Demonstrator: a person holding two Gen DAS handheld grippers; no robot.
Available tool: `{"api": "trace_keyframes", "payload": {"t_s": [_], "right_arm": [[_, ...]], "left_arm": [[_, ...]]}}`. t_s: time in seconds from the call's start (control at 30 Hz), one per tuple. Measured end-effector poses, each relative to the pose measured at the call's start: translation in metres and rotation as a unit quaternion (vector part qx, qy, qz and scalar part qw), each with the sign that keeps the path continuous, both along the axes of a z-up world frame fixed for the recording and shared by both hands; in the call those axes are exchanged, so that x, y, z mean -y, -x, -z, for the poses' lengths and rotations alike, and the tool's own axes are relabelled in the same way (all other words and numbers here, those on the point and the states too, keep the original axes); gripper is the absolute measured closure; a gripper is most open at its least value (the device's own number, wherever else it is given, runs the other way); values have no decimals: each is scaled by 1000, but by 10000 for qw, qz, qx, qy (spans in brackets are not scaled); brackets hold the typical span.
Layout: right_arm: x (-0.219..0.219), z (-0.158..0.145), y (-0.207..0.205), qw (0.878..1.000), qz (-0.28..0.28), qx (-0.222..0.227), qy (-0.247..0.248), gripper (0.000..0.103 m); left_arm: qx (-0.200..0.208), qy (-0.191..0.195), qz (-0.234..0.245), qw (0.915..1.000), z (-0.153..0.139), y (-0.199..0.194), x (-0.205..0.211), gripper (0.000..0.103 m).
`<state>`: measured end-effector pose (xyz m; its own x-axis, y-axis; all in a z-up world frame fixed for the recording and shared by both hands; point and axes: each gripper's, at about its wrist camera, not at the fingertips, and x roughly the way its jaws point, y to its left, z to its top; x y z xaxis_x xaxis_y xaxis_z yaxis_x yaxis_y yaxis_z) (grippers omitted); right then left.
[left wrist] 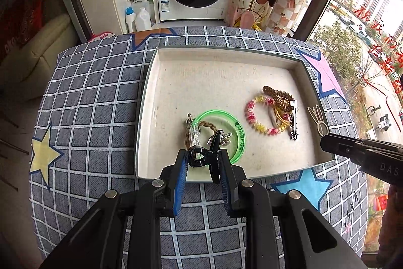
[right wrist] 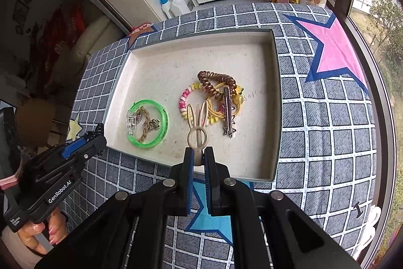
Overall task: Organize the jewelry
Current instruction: 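Release claw clip into tray with left tool while right tool releases the bunny clip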
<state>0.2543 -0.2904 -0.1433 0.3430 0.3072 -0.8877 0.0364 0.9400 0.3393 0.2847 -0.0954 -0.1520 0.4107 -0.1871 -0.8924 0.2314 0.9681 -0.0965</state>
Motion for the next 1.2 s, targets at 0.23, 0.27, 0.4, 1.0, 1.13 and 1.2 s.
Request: {"api": "trace_keyframes", "payload": {"t_s": [0.23, 0.27, 0.4, 1.0, 1.13, 1.2], "right_arm": [[6, 18, -24, 9999, 104, -128, 25, 94], [8, 21, -27, 9998, 142, -143, 40, 94], [17, 32, -38, 9993, 298, -220, 48, 94], [16, 52, -53, 9993, 129, -333, 140, 94], [15, 53, -55, 9992, 110, -353, 130, 93], [16, 55, -54, 9991, 104, -405, 90, 91]], "left_arm": [[-94, -129, 33, 9999, 18, -23, 21, 66], [-93, -181, 47, 9998, 20, -26, 24, 66], [-126, -334, 90, 9993, 30, -33, 32, 66], [-247, -667, 78, 9974, 53, -40, 41, 65], [-272, -672, 71, 9973, 53, -41, 41, 65], [-275, -686, 79, 9972, 53, -40, 42, 65]]}}
